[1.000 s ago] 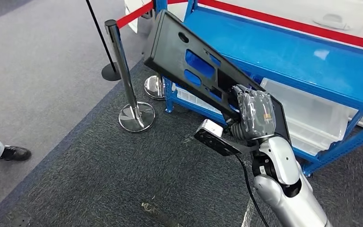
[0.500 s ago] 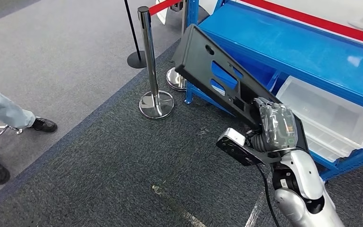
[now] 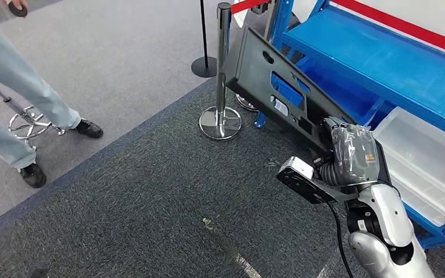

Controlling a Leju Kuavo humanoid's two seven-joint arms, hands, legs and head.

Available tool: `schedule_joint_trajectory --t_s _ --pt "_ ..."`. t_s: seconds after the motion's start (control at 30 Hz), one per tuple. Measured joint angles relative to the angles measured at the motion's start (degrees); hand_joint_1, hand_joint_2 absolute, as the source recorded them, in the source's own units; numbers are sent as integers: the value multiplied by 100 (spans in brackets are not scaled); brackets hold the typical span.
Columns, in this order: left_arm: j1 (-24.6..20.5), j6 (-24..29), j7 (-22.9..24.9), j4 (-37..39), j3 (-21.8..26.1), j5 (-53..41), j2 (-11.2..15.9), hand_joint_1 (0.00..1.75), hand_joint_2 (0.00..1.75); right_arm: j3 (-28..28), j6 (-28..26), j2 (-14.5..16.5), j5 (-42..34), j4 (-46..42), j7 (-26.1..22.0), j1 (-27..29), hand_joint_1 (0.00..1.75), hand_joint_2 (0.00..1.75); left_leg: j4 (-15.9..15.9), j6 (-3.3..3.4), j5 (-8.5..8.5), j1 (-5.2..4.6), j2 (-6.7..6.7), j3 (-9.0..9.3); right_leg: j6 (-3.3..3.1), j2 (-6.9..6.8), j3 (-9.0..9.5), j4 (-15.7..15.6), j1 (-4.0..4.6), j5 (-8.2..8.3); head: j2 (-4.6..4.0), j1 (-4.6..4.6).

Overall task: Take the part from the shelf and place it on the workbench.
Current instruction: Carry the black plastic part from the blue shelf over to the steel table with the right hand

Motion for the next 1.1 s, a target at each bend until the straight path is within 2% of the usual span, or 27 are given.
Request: schedule_joint_trajectory --t_s 0.03,0.07,0.1,0.13,0.17,0.2,0.23,0.27,0.33,0.37,0.4,0.43,0.47,0.5,0.53,0.57,0.63,0.67,0.7,0.73,0.77,0.83,0.9,0.93,1.0,1.03,1.1 --pt "4 -30 -4 0 0 -5 5 0 175 13 -15 1 22 -5 11 -20 175 175 -29 48 29 15 -65 -9 20 100 -45 103 -9 -93 0 6" --pt "2 -52 -8 0 0 -13 9 0 175 21 -31 2 37 -11 21 -33 175 175 -55 90 57 31 -128 -16 33 258 -143 331 -18 -248 0 10" --pt "-3 -64 -13 0 0 -21 10 0 175 29 -44 3 45 -17 32 -39 175 175 -62 120 76 37 -196 -30 39 447 -299 680 -35 -444 0 17" --pt "-10 -68 -17 0 0 -25 12 0 175 40 -55 4 47 -22 40 -37 175 175 -59 139 89 38 -267 -49 40 572 -479 1087 -36 -628 0 21" --pt "-11 -70 -20 0 0 -27 14 0 175 53 -60 4 49 -22 49 -34 175 175 -49 146 96 36 -342 -66 42 634 -640 1436 -36 -741 0 22" --pt "-9 -71 -21 0 0 -26 16 0 175 73 -64 6 58 -22 60 -33 175 175 -33 148 99 36 -422 -80 44 658 -727 1611 -38 -743 0 21" --pt "-5 -70 -17 0 0 -21 22 0 175 98 -72 13 82 -19 67 -40 175 175 -11 146 100 36 -501 -90 42 670 -716 1566 -44 -632 0 22" --pt "-3 -70 -10 0 0 -11 30 0 175 132 -87 30 118 -11 72 -66 175 175 17 139 97 37 -583 -99 37 700 -608 1307 -57 -427 0 22" --pt "-10 -75 16 -1 0 18 56 0 175 228 -147 108 211 34 80 -170 175 175 80 100 90 36 -730 -133 35 930 -313 598 -99 -61 0 21" --pt "-23 -87 32 -1 0 27 75 0 175 282 -186 159 249 65 82 -235 175 175 114 68 99 35 -794 -175 40 1054 -219 338 -118 19 0 17" --pt "-38 -99 47 -1 0 32 102 0 175 332 -220 209 279 98 84 -284 175 175 131 29 123 40 -854 -229 44 1137 -184 214 -126 29 0 15" --pt "-47 -110 59 -2 0 32 127 0 175 374 -245 249 299 127 87 -316 175 175 132 -9 156 44 -918 -283 48 1147 -185 186 -120 19 0 15" --pt "-45 -119 71 -2 0 32 151 0 175 404 -259 283 312 153 94 -333 175 175 121 -46 193 57 -989 -322 35 1083 -192 166 -124 22 0 15" --pt "-28 -123 81 1 0 31 165 0 175 433 -263 320 318 186 102 -356 175 175 117 -80 207 61 -989 -355 11 1010 -196 161 -130 42 0 14" --pt "-10 -126 90 5 0 28 177 0 175 457 -266 352 322 219 111 -385 175 175 161 -113 177 50 -902 -394 -15 941 -200 148 -141 60 0 -4" --pt "-3 -131 99 9 -1 17 188 0 175 480 -271 387 325 252 117 -420 175 175 303 -148 85 42 -751 -465 -46 865 -202 134 -153 79 0 -34" --pt "-25 -156 118 14 -2 -26 207 0 175 528 -280 430 328 307 125 -481 175 175 914 -203 -242 40 -410 -735 -81 708 -205 127 -140 93 0 -89" --pt "-38 -173 132 16 -3 -52 205 0 175 551 -283 443 330 328 127 -495 175 175 1277 -220 -397 52 -327 -891 -90 621 -206 128 -127 92 0 -100" --pt "-42 -191 146 20 -3 -74 202 0 175 569 -283 452 331 350 129 -502 175 175 1537 -227 -477 58 -288 -998 -95 535 -207 128 -115 87 0 -100" --pt "-35 -206 157 24 -4 -99 196 0 175 580 -283 464 333 369 139 -506 175 175 1606 -225 -459 60 -268 -1014 -98 453 -206 129 -106 83 0 -101" --pt "-24 -216 161 26 -5 -119 194 0 175 584 -284 474 338 387 155 -513 175 175 1459 -213 -348 59 -251 -921 -100 377 -204 130 -98 78 0 -101" --pt "-13 -228 135 28 -9 -168 204 0 175 584 -285 485 351 405 198 -537 175 175 727 -166 -44 36 -135 -519 -91 234 -190 127 -85 61 0 -100" --pt "-19 -228 78 28 -14 -192 215 0 175 584 -285 485 363 409 228 -560 175 175 181 -86 87 -30 2 -229 -62 114 -181 116 -55 45 0 -98" --pt "-18 -227 49 28 -15 -198 223 0 175 584 -285 485 367 410 237 -566 175 175 99 -50 73 -59 19 -198 -42 64 -178 109 -42 41 0 -96" --pt "-2 -225 6 28 -15 -208 244 0 175 584 -285 485 372 413 240 -568 175 175 79 19 91 -75 -88 -209 4 -27 -165 88 -26 32 0 -96" --pt "10 -225 -12 28 -15 -217 252 0 175 584 -285 485 376 414 242 -566 175 175 49 47 109 -62 -139 -204 30 5 -174 120 -30 -7 0 -94" --pt "13 -233 -58 28 -17 -222 258 0 175 584 -285 485 397 414 251 -560 175 175 -22 118 151 -27 -240 -176 57 269 -322 470 -42 -233 0 -79"
